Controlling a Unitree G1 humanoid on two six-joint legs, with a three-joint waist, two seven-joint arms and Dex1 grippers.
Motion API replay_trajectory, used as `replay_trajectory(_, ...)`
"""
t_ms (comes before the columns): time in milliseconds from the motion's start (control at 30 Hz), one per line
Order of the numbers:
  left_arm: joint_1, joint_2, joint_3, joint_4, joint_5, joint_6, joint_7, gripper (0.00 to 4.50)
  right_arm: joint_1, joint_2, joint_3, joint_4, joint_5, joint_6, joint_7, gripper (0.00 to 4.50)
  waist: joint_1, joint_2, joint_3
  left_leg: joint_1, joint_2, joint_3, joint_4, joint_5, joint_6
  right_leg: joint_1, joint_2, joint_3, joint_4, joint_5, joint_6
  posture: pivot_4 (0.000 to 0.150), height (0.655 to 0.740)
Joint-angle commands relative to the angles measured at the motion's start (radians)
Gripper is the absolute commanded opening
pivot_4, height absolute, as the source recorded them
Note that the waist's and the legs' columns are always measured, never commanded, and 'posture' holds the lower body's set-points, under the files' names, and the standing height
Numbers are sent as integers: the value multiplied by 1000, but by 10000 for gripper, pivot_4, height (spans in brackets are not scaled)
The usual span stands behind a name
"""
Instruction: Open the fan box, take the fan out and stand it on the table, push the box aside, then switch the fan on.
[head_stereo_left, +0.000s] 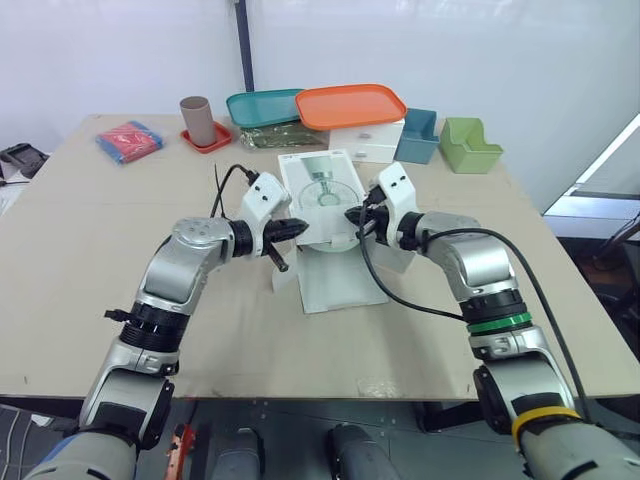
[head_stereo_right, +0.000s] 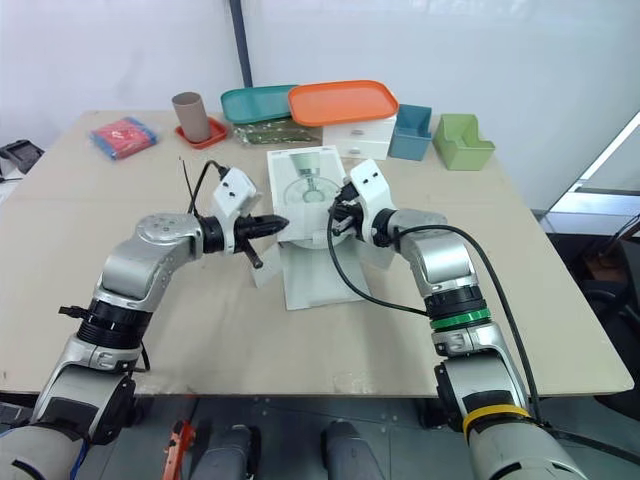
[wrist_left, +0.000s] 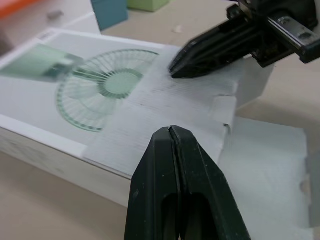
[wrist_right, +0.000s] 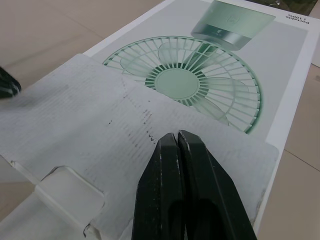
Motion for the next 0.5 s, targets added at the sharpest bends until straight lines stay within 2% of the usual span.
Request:
replay_trajectory(33,-36,13,10,-22,-47,95,-16,0,-14,8,-4,-16,-5,-1,-4,447,-5,0,0,0,0,0,0,0,0,0,0,0,0,0,0,1500,7400)
replay_trajectory(267,-53,43,-40,52,-8,69,-20,0,-9,9,-17,-25,-1,-1,-17,447,-10,0,0,0,0,0,0,0,0,0,0,0,0,-3,5,1500,7400)
replay_trajectory(500,-52,44,-50,117,2,15,-25,0,-1,-45,-70,-31,4,7,-29,447,-9,0,0,1,0,0,0,0,0,1,-1,0,0,-3,5,1500,7400)
